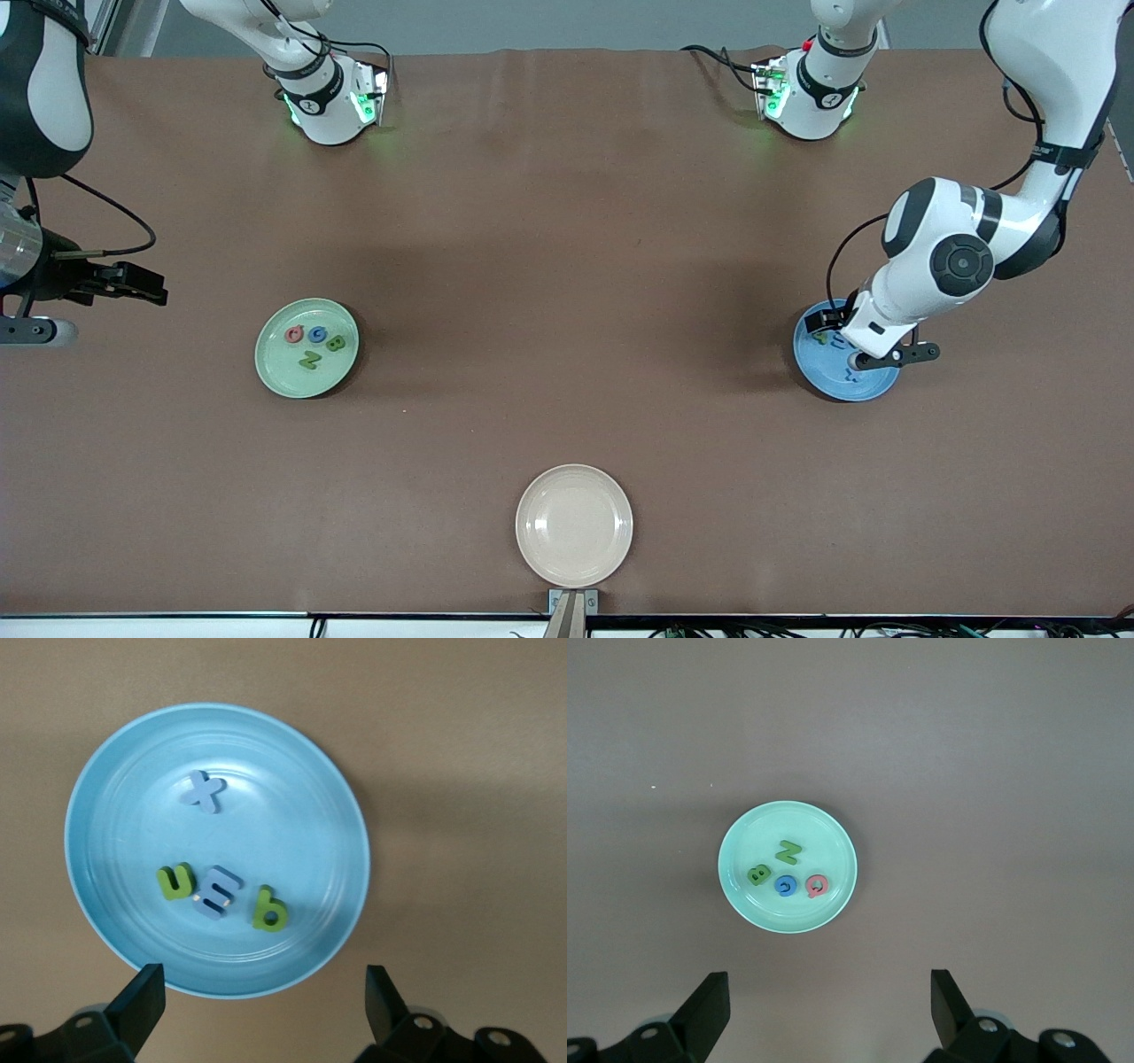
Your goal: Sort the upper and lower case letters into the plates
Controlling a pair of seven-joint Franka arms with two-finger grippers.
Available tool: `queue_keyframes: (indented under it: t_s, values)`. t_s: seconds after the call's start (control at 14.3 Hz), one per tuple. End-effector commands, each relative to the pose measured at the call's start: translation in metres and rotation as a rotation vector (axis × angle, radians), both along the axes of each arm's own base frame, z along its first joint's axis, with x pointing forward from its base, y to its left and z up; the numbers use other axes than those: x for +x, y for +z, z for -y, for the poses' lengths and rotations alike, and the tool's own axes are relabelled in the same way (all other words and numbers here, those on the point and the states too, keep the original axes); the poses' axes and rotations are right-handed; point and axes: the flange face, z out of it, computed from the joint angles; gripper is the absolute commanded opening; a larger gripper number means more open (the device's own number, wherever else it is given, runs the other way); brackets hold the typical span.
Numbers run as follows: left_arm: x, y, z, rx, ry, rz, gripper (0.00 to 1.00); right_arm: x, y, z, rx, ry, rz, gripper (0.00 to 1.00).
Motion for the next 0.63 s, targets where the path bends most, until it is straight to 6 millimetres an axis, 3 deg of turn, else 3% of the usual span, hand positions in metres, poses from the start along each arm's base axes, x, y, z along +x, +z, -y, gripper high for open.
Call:
queue_keyframes:
  t_s: [0.0, 0.28, 0.56]
  values:
    - [0.003, 0.011, 0.01, 0.0, 0.013, -0.016, 0.99, -0.001, 0.004, 0.005, 0.009, 0.017, -0.001, 1.0]
    - [0.016, 0.022, 0.026, -0.002, 0.042, -0.021, 0.99, 0.0, 0.013, 0.003, 0.007, 0.016, 0.003, 1.0]
    - [0.026, 0.046, 0.007, -0.002, 0.044, -0.002, 0.99, 0.002, 0.04, 0.003, 0.004, 0.014, 0.031, 1.0]
